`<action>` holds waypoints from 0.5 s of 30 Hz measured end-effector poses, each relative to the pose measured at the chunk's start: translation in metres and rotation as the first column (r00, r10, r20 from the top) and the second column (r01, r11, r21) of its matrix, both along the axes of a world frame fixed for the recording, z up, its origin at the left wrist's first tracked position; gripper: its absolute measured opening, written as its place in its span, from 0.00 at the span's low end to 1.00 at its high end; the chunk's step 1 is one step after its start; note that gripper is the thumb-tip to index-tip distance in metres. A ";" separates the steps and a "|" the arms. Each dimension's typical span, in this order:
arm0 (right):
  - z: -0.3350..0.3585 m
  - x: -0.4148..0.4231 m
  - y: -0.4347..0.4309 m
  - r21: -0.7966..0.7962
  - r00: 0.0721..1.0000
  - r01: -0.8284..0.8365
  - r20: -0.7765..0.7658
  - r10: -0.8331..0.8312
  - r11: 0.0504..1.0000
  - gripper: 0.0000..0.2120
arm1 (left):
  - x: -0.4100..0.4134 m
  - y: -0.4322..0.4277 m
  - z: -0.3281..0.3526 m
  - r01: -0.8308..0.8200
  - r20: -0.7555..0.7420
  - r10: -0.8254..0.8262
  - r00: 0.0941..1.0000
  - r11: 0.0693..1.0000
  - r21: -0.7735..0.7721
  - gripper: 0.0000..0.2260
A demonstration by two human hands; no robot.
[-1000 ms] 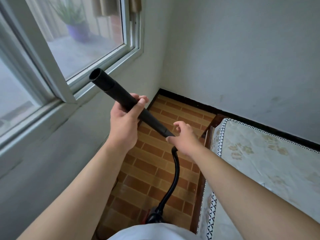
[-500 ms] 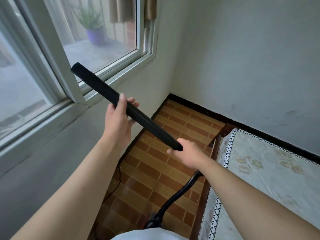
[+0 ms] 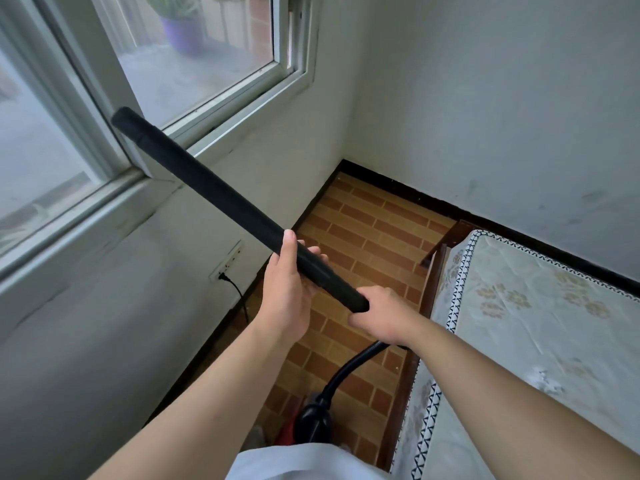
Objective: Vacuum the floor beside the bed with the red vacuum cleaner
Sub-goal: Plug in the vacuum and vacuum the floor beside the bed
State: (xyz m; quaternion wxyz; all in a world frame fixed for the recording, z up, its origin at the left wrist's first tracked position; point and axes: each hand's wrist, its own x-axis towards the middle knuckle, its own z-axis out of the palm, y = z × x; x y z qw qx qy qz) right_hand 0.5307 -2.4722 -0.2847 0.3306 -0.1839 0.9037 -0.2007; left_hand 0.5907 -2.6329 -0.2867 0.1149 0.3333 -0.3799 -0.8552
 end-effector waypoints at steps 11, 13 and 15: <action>-0.067 0.022 -0.005 0.225 0.969 -0.185 -0.121 0.216 0.957 0.07 | 0.067 -0.022 -0.085 -0.026 0.096 -0.013 0.995 0.915 0.402 0.13; -0.081 0.023 -0.008 0.252 0.959 -0.235 -0.100 0.266 0.939 0.08 | 0.078 -0.021 -0.100 -0.071 0.132 0.015 0.991 0.898 0.435 0.15; -0.095 0.023 -0.012 0.275 0.941 -0.302 -0.069 0.332 0.913 0.09 | 0.087 -0.017 -0.115 -0.159 0.212 0.070 0.975 0.883 0.442 0.17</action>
